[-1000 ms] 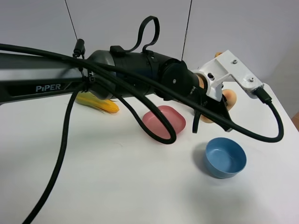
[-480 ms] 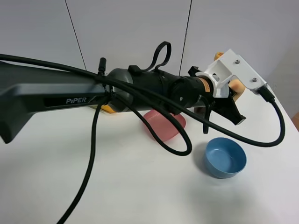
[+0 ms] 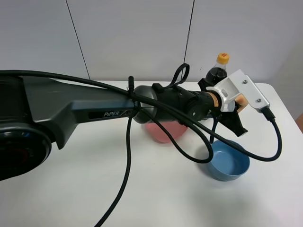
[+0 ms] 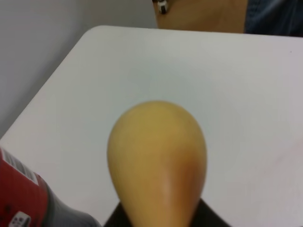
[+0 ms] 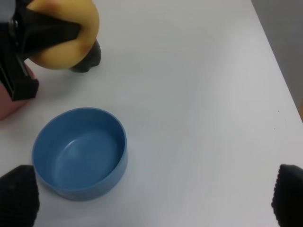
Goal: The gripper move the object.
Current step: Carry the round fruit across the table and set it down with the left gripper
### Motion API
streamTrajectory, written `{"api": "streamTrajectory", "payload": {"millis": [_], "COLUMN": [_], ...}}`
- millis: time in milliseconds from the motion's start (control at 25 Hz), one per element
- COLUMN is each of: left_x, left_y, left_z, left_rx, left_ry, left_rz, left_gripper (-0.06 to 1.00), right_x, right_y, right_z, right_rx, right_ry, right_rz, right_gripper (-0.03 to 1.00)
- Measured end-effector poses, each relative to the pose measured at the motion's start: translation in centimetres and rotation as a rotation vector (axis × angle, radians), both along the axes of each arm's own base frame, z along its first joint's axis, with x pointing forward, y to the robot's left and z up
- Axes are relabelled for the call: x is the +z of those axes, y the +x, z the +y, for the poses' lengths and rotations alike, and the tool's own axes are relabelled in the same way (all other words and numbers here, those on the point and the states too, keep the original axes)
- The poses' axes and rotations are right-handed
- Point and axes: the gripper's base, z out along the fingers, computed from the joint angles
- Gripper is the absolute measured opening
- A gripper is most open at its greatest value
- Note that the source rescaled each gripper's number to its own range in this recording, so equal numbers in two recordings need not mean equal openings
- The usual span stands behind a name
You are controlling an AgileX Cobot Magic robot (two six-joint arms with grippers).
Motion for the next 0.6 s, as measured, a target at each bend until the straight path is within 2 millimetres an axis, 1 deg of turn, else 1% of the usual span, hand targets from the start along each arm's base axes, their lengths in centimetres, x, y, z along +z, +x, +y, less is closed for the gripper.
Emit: {"api": "streamTrajectory", "payload": {"millis": [200, 320, 480, 600], "left_x": [-2.0, -2.9, -3.4, -4.0], "left_y": [0.2, 0.6, 1.4, 1.7], "left_z": [-0.3, -1.0, -2.3, -2.8], "left_rx": [0.000, 0.000, 0.000, -0.001], "left_ry": [0.028, 0.027, -0.001, -0.005], "left_rz": [0.017, 0.017, -0.001, -0.003], "left_gripper": [0.00, 0.00, 0.00, 0.00], "right_x": [0.0, 0.0, 0.0, 0.0], "right_y": [0.0, 0.0, 0.0, 0.0], "right_z": [0.0, 0.0, 0.0, 0.0], "right_rx": [0.000, 0.000, 0.000, 0.000], "right_ry": [0.000, 0.000, 0.000, 0.000], "right_rz": [0.000, 0.000, 0.000, 0.000], "right_gripper": [1.00, 1.00, 1.00, 1.00]}}
